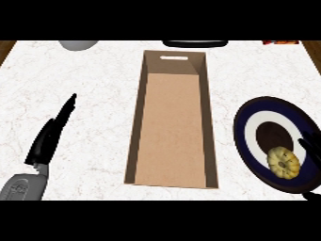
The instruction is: Pick the squash from the plate and place it in the cardboard box
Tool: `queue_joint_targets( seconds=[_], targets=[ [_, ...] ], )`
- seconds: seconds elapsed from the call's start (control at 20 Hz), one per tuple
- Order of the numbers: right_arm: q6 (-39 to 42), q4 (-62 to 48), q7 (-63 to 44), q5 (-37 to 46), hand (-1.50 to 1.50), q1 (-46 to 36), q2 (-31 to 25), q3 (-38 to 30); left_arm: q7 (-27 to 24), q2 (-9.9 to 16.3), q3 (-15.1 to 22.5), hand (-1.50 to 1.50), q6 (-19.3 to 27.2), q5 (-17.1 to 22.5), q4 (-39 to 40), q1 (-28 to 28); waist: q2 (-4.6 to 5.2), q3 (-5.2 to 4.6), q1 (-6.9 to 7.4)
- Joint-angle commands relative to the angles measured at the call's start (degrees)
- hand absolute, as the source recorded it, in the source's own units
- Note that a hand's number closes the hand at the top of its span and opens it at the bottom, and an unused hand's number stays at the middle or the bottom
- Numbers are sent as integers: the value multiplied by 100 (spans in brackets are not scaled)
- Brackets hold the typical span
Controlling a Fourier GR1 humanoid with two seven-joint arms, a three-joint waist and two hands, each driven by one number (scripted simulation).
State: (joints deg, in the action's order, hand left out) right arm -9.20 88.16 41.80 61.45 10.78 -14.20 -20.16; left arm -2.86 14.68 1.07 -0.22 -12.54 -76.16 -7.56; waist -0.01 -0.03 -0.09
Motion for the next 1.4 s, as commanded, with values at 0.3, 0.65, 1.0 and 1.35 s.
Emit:
queue_joint_targets(
  seconds=[0.3, 0.65, 1.0, 1.35],
  targets=[
    [-268, -597, -131, 384, -150, -368, 236, 408, -116, -306, -86, 0, 60, -297, 470, -425, 5, 2, -9],
    [-328, -987, -101, 381, -150, -602, 157, 346, -62, -229, -103, 0, -170, -239, -92, 54, 3, 4, 23],
    [-1092, -913, 187, 547, 150, -597, 75, 253, 330, -291, -71, 0, -89, -316, -530, 136, -7, 8, 26],
    [-1832, -1126, 613, 121, 150, -804, 156, 36, 57, -220, -237, 0, -201, -219, -293, 132, -2, 7, 11]
  ],
)
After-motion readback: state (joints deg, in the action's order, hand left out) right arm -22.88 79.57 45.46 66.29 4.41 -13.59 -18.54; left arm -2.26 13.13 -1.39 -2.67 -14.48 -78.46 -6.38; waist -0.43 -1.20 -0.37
